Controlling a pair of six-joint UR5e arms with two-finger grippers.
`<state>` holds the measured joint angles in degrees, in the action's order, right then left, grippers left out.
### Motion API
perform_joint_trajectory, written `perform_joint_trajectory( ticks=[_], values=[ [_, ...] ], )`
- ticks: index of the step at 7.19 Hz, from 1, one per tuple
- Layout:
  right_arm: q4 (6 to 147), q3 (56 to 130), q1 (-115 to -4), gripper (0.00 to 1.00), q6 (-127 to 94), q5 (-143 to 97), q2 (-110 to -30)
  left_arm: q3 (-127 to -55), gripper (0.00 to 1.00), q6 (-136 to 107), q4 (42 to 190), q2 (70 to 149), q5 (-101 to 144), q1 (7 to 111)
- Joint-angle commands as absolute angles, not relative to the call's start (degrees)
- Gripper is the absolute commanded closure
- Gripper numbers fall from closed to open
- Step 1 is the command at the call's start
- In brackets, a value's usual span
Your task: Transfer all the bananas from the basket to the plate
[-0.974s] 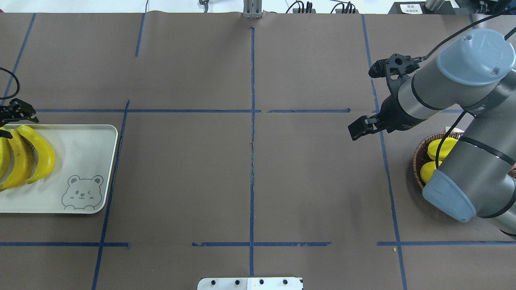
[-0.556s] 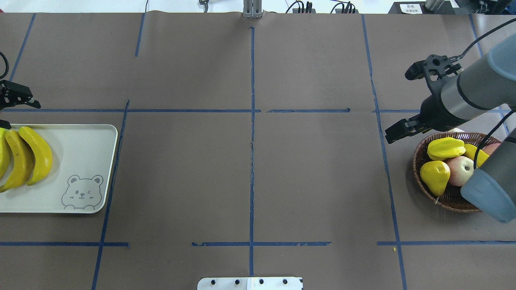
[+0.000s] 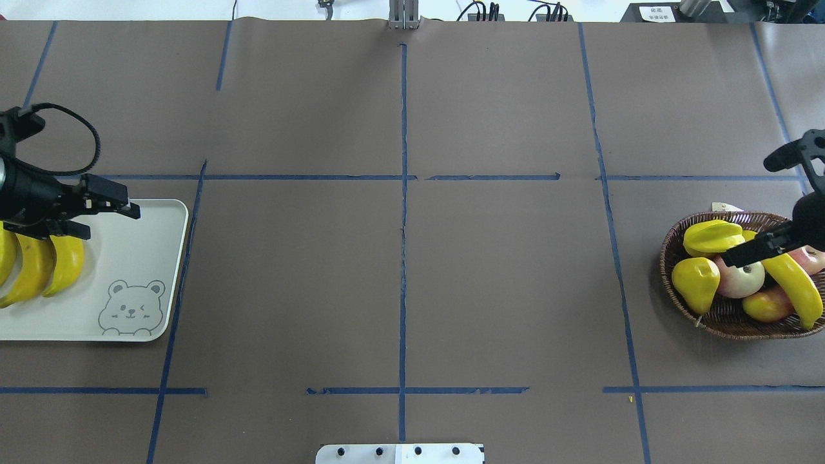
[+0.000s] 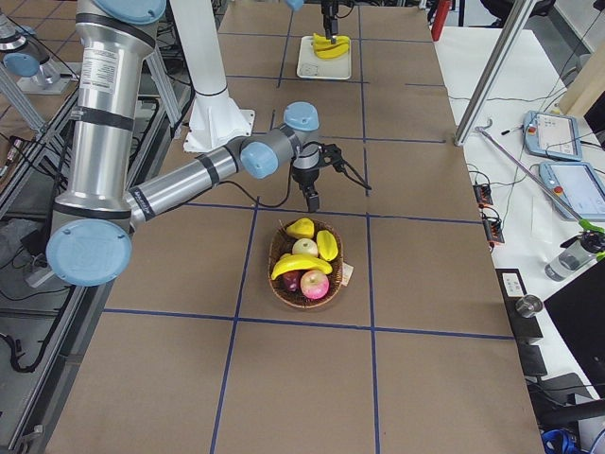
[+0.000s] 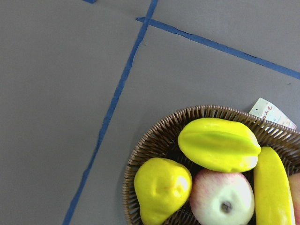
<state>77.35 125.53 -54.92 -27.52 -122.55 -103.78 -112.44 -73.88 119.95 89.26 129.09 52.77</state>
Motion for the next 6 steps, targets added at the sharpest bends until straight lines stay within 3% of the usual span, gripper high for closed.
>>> perform_joint_trajectory(
  ticks=[1, 6],
  values=[
    [62.54, 123.5, -55.02, 0.01, -34.51, -120.95, -111.69, -112.68, 0.0, -73.83, 119.88, 90.17, 127.62, 50.8],
    [61.17, 114.53, -53.53, 0.01, -21.1, -113.65, -113.03, -112.85, 0.0, -74.0, 120.06, 90.09, 127.62, 50.8]
  ],
)
